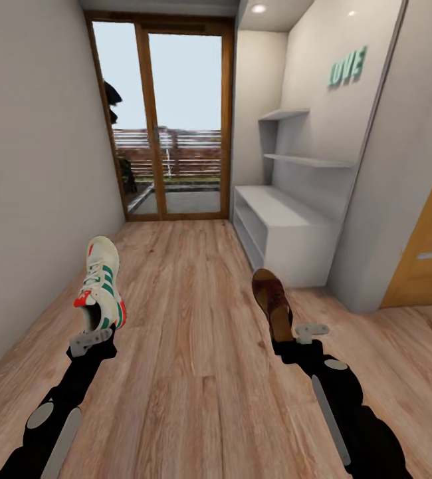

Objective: Pick up the two gym shoes and the two sandals from the corridor floor and place them onto the hallstand (shoe rack) in the corridor, making sure they are on the rack and not on the floor. Arrange them so the two gym shoes are next to each other and the two sandals are next to each other.

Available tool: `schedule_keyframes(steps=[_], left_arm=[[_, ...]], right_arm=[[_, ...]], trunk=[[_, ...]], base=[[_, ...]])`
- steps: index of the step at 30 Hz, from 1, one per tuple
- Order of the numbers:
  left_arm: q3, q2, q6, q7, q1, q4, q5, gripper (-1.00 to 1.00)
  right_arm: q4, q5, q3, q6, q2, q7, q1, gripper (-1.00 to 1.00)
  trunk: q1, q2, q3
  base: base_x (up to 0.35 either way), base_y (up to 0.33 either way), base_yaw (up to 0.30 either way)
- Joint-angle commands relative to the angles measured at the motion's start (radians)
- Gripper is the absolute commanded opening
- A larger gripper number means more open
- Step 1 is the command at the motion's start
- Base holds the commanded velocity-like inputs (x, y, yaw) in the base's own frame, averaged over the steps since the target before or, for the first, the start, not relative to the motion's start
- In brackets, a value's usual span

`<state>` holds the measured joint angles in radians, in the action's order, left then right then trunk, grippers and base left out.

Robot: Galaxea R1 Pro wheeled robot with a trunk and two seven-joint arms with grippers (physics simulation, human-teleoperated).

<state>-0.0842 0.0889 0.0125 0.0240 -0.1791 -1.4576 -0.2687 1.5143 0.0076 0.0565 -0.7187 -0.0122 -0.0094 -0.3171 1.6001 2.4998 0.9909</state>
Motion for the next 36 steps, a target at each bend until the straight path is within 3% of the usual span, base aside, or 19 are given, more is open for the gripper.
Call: schedule_keyframes(steps=[1, 10, 36], left_arm=[[0.000, 0.000, 0.001, 0.004, 0.000, -0.001, -0.010, -1.00], [0.000, 0.000, 0.001, 0.004, 0.000, -0.001, -0.010, -1.00], [0.000, 0.000, 0.002, 0.004, 0.000, -0.001, -0.010, -1.00]], right_arm=[[0.001, -0.003, 0.000, -0.005, 0.000, -0.003, 0.000, -1.00], [0.001, -0.003, 0.000, -0.005, 0.000, -0.003, 0.000, -1.00], [-0.003, 0.000, -0.001, -0.005, 0.001, 0.003, 0.000, -1.00]], trunk=[[0.000, 0.000, 0.001], [0.000, 0.000, 0.001], [0.000, 0.000, 0.001]], base=[[0.348, -0.114, 0.292], [0.348, -0.119, 0.239], [0.348, -0.045, 0.005]])
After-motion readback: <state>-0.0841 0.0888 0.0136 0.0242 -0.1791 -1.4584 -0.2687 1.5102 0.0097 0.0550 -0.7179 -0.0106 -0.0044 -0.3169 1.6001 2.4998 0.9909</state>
